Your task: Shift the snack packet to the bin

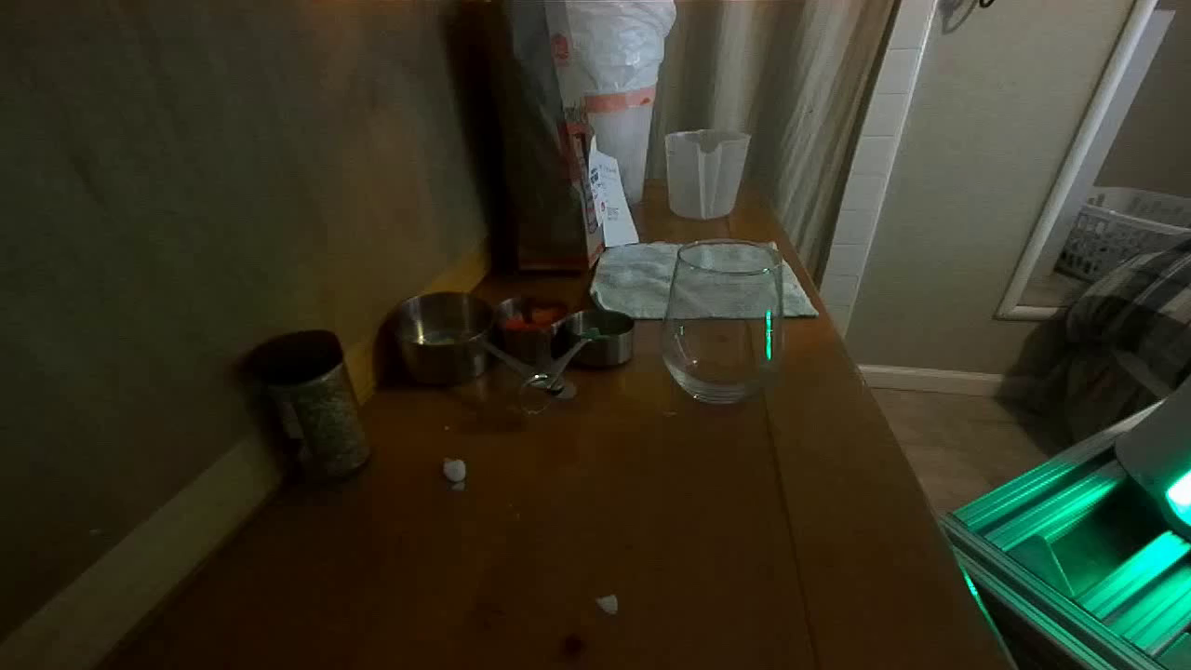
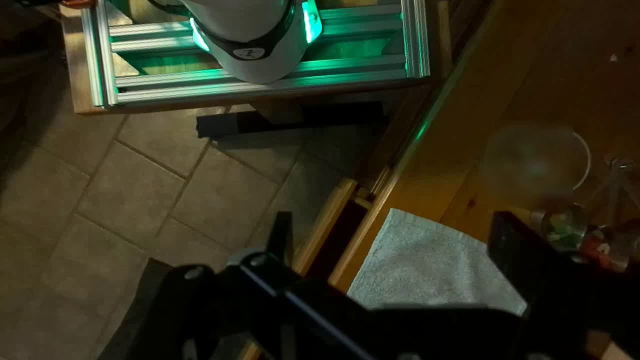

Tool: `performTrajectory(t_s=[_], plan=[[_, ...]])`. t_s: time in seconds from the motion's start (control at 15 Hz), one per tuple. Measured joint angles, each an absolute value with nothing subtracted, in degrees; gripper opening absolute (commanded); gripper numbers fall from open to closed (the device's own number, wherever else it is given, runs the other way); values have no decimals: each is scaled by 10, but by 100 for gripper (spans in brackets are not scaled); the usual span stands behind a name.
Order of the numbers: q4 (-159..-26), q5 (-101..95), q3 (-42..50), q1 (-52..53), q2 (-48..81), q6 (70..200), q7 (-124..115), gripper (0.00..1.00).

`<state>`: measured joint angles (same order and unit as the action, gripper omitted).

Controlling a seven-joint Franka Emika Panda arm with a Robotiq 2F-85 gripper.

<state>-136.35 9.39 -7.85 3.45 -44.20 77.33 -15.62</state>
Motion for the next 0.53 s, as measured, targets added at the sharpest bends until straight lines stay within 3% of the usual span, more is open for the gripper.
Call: performTrajectory(t_s=[0.53], plan=[[-1363,94,-79,34,-441,777,-152,100]])
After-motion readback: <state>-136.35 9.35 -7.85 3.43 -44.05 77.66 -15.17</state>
